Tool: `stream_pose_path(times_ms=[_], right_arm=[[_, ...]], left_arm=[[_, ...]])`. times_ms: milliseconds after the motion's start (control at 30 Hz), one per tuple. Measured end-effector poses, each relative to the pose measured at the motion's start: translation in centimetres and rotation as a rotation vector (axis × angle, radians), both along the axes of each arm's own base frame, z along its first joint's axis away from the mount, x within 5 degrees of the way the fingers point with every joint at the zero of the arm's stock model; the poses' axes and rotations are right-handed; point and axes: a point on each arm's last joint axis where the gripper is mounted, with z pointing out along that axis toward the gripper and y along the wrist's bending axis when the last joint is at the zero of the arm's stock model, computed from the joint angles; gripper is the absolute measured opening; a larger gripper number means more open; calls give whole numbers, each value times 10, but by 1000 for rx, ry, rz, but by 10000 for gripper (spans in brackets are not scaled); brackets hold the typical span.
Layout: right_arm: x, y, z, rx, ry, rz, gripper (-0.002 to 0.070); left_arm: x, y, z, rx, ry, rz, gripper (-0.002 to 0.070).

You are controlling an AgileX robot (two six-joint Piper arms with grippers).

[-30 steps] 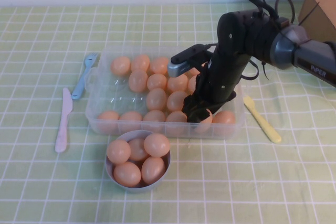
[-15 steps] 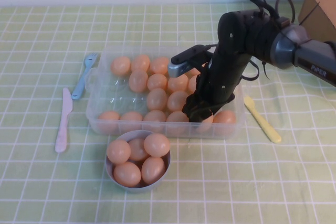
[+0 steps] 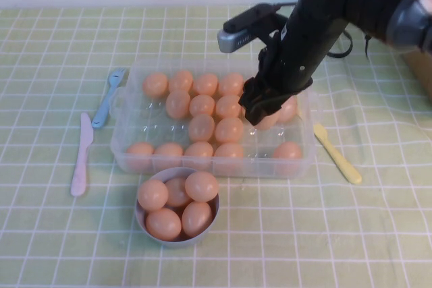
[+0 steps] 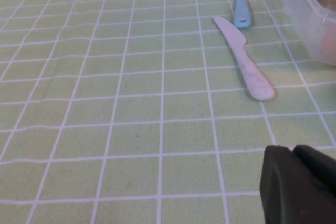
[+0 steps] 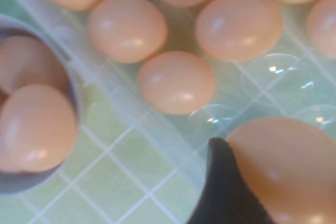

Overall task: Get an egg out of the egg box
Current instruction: Pick up the egg from the plastic box, then place the egg in the bowl

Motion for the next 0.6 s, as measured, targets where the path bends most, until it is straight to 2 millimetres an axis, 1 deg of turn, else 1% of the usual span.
stream_pose_path(times_ms=[133, 167, 267, 367, 433, 533, 600], right_arm=[[-20, 9, 25, 9, -49, 47, 370], [-28, 14, 33, 12, -69, 66, 370], [-50, 32, 42, 19, -83, 134, 370], [-73, 56, 44, 24, -85, 212, 369], [-86, 68, 42, 22, -79, 254, 369], [-104, 83, 36, 8, -64, 310, 369], [-112, 88, 31, -11, -58, 337, 369]], left_arm=[[0, 0, 0, 0, 0, 0, -5], [0, 0, 0, 0, 0, 0, -5], [0, 0, 0, -5, 0, 2, -5], [0, 0, 0, 0, 0, 0, -5], [0, 0, 0, 0, 0, 0, -5], [0, 0, 0, 0, 0, 0, -5], [0, 0, 0, 0, 0, 0, -5]])
